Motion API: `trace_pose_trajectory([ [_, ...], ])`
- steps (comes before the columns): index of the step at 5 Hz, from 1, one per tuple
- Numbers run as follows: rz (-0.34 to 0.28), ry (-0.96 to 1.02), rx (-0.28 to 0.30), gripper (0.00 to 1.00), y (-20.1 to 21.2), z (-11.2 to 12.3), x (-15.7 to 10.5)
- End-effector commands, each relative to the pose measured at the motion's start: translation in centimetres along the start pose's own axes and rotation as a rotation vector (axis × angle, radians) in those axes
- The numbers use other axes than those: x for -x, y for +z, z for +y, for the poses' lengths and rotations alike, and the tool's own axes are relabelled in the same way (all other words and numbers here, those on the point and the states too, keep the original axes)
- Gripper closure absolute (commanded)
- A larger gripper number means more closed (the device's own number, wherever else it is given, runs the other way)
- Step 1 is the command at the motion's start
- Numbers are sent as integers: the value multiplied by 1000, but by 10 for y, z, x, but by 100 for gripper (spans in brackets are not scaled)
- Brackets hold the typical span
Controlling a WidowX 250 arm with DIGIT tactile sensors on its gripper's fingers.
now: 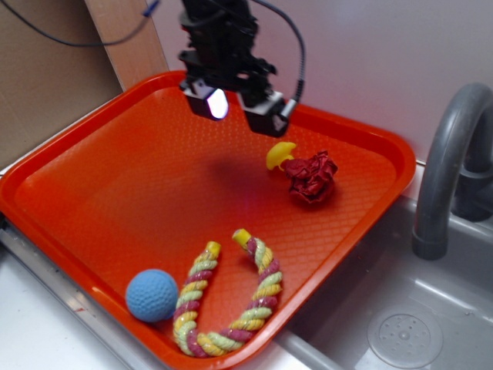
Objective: Grab the yellow duck.
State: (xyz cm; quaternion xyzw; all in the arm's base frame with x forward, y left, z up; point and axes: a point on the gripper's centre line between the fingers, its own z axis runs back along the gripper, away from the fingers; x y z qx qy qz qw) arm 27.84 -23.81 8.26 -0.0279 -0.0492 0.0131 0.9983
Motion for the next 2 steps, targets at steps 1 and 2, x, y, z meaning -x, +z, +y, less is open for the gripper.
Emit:
trace_pose_trajectory([
  [1,-29,-53,36,0,-9,-40,-8],
  [2,-15,-80,32,0,-23,-56,-2],
])
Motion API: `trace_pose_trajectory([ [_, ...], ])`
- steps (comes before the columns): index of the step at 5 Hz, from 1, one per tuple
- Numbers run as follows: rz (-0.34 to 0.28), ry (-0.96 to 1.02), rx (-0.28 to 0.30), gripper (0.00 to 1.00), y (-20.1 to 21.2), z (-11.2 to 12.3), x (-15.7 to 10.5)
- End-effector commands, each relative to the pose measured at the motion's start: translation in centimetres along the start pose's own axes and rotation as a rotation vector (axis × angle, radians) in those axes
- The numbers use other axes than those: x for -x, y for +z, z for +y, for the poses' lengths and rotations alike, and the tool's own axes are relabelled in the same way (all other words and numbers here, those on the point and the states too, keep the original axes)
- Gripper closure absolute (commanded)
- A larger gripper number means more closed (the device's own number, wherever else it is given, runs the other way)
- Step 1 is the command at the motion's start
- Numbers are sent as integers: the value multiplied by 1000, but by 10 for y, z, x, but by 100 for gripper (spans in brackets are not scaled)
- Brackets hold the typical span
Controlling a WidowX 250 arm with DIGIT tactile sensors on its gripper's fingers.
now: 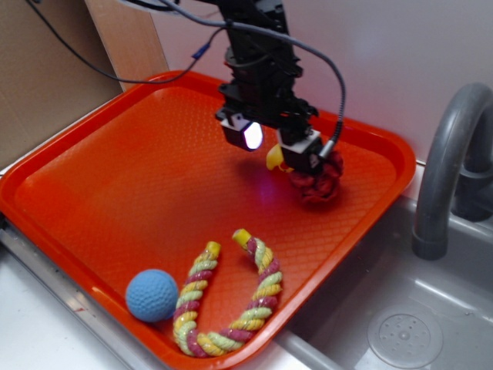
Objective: Grab the yellow duck.
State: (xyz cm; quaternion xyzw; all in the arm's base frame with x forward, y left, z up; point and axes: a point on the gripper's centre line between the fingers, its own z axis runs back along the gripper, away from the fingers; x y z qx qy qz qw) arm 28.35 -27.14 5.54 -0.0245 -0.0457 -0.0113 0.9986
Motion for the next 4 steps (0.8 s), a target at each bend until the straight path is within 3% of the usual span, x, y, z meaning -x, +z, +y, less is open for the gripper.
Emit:
trace_pose_trajectory([
  [1,0,-19,-3,0,0,-24,3],
  [3,39,20,-85,100,-6,-5,9],
  [4,59,36,-101,100,-8,4,13],
])
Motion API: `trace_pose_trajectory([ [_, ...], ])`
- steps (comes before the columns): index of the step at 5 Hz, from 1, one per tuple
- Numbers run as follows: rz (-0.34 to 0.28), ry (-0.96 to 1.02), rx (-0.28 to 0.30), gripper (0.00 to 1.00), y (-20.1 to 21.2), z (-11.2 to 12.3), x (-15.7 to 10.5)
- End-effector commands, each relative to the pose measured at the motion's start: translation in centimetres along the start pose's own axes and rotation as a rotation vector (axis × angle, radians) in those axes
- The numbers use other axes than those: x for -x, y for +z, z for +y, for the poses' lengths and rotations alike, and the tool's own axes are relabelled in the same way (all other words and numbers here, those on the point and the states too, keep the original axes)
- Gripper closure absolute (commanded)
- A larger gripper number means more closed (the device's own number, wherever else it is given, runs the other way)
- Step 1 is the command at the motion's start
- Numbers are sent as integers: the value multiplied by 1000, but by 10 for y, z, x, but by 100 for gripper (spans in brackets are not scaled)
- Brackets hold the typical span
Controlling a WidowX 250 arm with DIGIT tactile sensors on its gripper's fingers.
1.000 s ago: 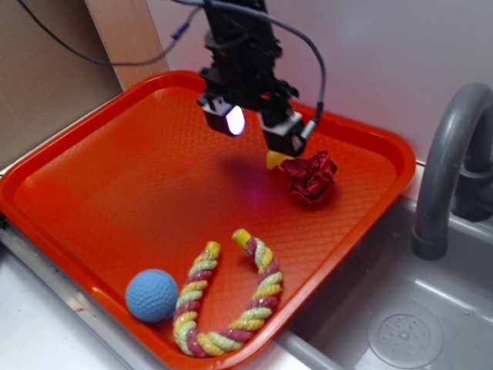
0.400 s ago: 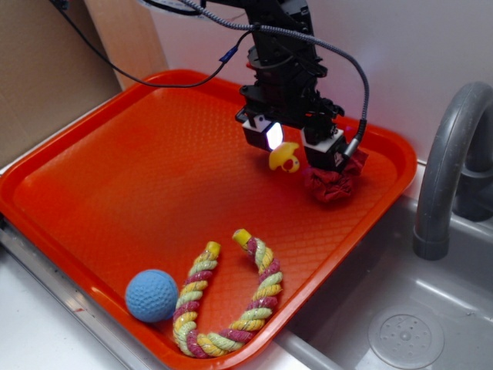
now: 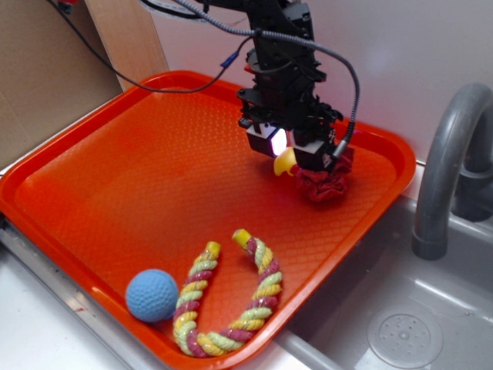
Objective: Grab the yellow duck.
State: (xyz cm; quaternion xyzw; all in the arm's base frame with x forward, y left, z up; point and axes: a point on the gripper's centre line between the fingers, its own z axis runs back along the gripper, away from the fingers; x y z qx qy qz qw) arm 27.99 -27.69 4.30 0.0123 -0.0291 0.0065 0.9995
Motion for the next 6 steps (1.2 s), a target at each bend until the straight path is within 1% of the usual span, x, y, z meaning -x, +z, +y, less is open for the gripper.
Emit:
trace_pose_trajectory([
  [1,35,24,-58,100,5,21,9],
  [2,11,49,-53,100,24,30,11],
  [3,-78,31,-68,100,74,30,14],
  [4,-164,34,-64,100,124,36,28],
  [5,-214,42,-24,100,174,48,43],
  [6,-213,56,54,100,220,74,66],
])
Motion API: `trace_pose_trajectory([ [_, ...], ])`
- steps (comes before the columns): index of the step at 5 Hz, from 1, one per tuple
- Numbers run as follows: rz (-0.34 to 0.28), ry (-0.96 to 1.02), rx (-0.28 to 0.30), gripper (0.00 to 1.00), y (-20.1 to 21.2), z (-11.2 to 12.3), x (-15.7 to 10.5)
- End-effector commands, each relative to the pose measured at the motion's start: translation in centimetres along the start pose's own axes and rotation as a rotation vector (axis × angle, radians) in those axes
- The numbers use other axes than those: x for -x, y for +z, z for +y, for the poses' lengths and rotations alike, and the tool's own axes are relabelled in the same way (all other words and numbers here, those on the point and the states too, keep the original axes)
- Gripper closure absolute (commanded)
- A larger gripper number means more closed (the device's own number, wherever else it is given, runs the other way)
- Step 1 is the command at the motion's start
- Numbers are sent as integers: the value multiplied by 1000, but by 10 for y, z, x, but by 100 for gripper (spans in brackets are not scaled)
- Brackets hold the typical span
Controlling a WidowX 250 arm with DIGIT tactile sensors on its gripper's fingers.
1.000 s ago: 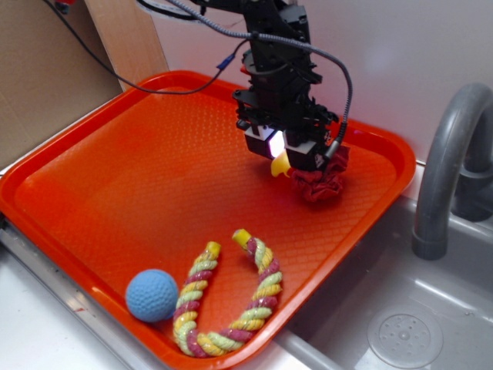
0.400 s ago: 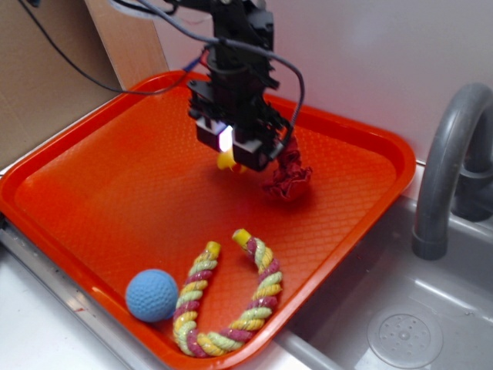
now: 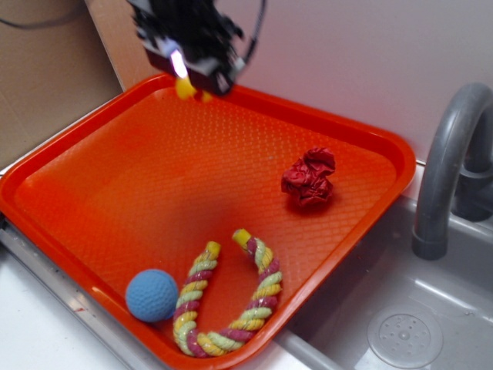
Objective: Grab the yellow duck.
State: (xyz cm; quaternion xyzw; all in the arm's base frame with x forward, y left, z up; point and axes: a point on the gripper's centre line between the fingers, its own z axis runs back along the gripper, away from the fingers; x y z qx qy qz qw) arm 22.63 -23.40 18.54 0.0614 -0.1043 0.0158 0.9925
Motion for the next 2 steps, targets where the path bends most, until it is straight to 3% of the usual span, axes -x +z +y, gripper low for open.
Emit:
trace_pose_trajectory([
  [1,-67,60,182,100,89,67,27],
  [2,-41,31,240,100,82,92,37],
])
